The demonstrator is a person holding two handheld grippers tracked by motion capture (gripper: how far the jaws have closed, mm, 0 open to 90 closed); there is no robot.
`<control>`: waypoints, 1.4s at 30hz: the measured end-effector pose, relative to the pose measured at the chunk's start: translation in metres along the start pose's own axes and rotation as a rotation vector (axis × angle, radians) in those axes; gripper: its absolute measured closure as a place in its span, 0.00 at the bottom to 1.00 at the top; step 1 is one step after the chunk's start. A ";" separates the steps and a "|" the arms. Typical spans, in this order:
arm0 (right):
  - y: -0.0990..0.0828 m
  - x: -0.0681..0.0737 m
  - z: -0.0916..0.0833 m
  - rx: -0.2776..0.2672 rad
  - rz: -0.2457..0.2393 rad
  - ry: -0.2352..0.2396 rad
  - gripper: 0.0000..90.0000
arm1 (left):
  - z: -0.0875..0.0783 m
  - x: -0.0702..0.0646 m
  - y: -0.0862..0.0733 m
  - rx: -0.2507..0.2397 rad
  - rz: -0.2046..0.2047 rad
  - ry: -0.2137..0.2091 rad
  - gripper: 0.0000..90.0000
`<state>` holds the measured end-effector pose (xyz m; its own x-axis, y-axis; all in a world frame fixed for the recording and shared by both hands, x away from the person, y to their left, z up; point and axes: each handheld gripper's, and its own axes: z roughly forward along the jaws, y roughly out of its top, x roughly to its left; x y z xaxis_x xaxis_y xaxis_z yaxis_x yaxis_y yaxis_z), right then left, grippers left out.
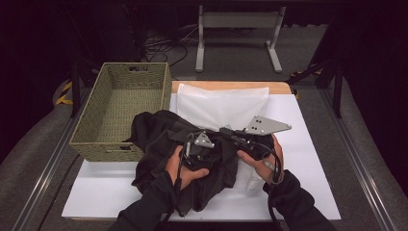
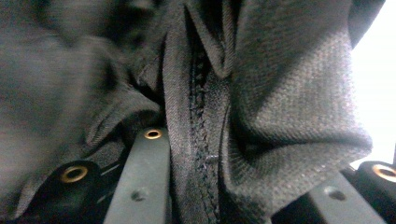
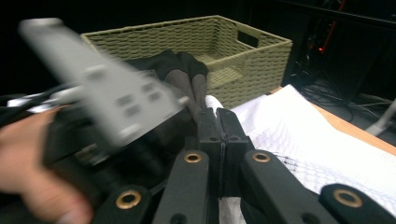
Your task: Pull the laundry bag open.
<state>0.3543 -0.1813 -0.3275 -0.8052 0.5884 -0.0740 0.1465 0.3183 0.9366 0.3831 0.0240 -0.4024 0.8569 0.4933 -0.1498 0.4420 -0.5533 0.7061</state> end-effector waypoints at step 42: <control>-0.049 0.014 0.006 0.183 -0.079 0.055 1.00 | -0.017 -0.018 -0.063 -0.148 0.186 0.042 0.30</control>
<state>0.3391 -0.1844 -0.3766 -0.8475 0.5167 -0.1215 0.1798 0.4948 0.8502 0.3355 0.0613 -0.4324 0.9067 0.4213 0.0192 0.2310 -0.5342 0.8131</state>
